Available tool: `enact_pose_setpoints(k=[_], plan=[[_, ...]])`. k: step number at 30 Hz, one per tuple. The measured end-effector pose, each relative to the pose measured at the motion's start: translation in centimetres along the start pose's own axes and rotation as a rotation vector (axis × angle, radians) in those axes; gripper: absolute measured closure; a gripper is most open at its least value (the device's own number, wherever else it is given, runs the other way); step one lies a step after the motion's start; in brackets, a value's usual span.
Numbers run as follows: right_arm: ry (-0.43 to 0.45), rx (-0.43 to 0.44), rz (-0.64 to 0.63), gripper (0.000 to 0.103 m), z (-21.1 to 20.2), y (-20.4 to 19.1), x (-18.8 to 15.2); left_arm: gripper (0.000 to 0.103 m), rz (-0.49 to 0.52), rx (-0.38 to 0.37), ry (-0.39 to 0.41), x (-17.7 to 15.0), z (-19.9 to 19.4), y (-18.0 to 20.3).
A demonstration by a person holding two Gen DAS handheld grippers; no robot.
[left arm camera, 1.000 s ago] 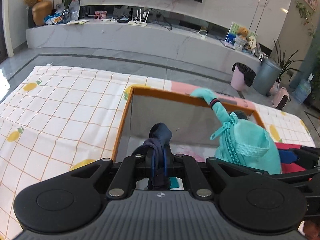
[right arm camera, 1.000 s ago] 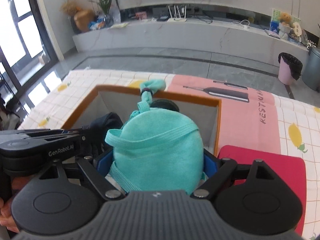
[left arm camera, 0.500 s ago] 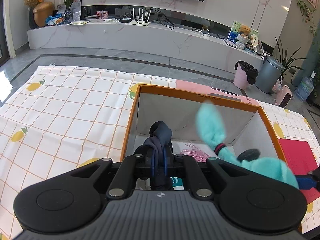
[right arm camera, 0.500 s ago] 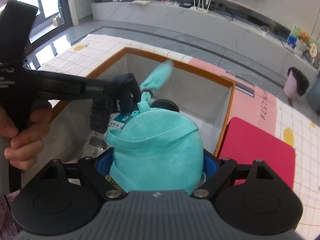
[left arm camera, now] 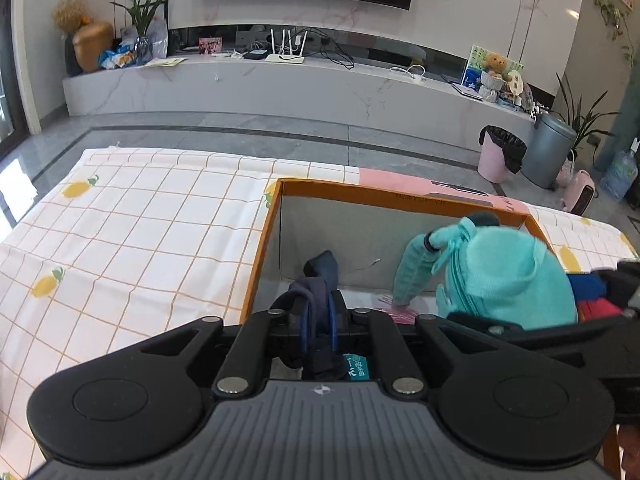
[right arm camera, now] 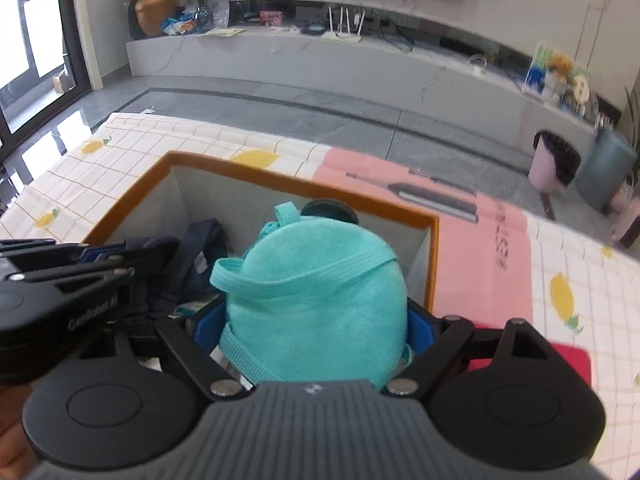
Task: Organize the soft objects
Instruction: 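Lower the navy cloth into the white box and open the left tool, then lower the teal plush bag into the white box and open the right tool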
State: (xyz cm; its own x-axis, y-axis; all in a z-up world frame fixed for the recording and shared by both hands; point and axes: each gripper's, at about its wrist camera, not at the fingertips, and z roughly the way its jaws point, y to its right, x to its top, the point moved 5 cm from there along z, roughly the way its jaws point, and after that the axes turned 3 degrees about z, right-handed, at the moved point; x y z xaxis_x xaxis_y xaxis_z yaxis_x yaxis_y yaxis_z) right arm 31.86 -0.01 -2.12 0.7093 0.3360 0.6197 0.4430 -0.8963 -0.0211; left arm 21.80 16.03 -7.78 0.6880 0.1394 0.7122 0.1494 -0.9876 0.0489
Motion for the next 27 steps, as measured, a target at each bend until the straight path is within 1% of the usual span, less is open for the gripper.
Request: enact_pose_setpoints(k=[3,4,5,7,9,11,12,13,14,15,16,17,19,20,21,23,27], plan=[[0.001,-0.003,0.001,0.017,0.0,0.2,0.3,0.084,-0.003,0.015,0.010,0.0,-0.1,0.0],[-0.001,-0.004,0.001,0.017,-0.1,0.2,0.3,0.080,0.010,0.028,0.016,0.0,-0.1,0.0],[-0.002,-0.005,0.000,0.017,-0.2,0.2,0.3,0.078,0.024,0.042,0.026,0.0,-0.2,0.0],[0.002,-0.001,0.000,0.017,-0.1,0.2,0.3,0.077,0.029,0.036,0.036,0.0,-0.3,0.0],[0.011,0.003,0.009,0.017,-0.2,0.3,0.2,0.076,0.020,0.025,0.030,0.1,-0.4,-0.1],[0.017,0.011,0.038,0.017,-0.2,0.5,0.4,0.068,-0.009,0.024,0.027,0.4,-0.8,-0.4],[0.013,0.017,0.047,0.017,-0.2,0.6,0.4,0.067,-0.030,0.011,0.043,0.6,-1.2,-0.7],[0.007,0.021,0.046,0.017,-0.2,0.6,0.5,0.042,-0.056,-0.007,0.068,0.9,-1.9,-1.1],[0.004,0.024,0.039,0.017,-0.2,0.5,0.5,0.017,-0.075,-0.064,0.105,1.2,-2.7,-1.3],[0.001,0.020,0.029,0.017,-0.2,0.4,0.4,0.009,-0.085,-0.144,0.145,1.5,-3.7,-1.3],[-0.001,0.014,0.015,0.017,-0.2,0.2,0.3,0.007,-0.093,-0.199,0.198,1.7,-4.8,-1.5],[-0.001,0.009,0.001,0.017,-0.2,0.0,0.3,0.007,-0.096,-0.220,0.246,1.9,-5.9,-1.6],[0.001,-0.001,-0.015,0.017,-0.1,-0.1,0.1,0.004,-0.074,-0.207,0.321,2.1,-7.7,-1.5],[0.003,-0.003,-0.014,0.017,-0.1,-0.2,0.1,0.002,-0.052,-0.195,0.348,2.1,-8.3,-1.4],[0.005,-0.004,-0.012,0.016,-0.1,-0.2,0.1,0.001,-0.031,-0.188,0.371,2.0,-8.7,-1.2],[0.005,-0.006,-0.007,0.016,-0.1,-0.2,0.1,0.001,-0.015,-0.189,0.381,2.0,-9.0,-1.0],[-0.004,-0.013,-0.021,0.016,-0.2,-0.5,-0.1,0.001,-0.023,-0.190,0.335,2.1,-8.1,-0.6]])
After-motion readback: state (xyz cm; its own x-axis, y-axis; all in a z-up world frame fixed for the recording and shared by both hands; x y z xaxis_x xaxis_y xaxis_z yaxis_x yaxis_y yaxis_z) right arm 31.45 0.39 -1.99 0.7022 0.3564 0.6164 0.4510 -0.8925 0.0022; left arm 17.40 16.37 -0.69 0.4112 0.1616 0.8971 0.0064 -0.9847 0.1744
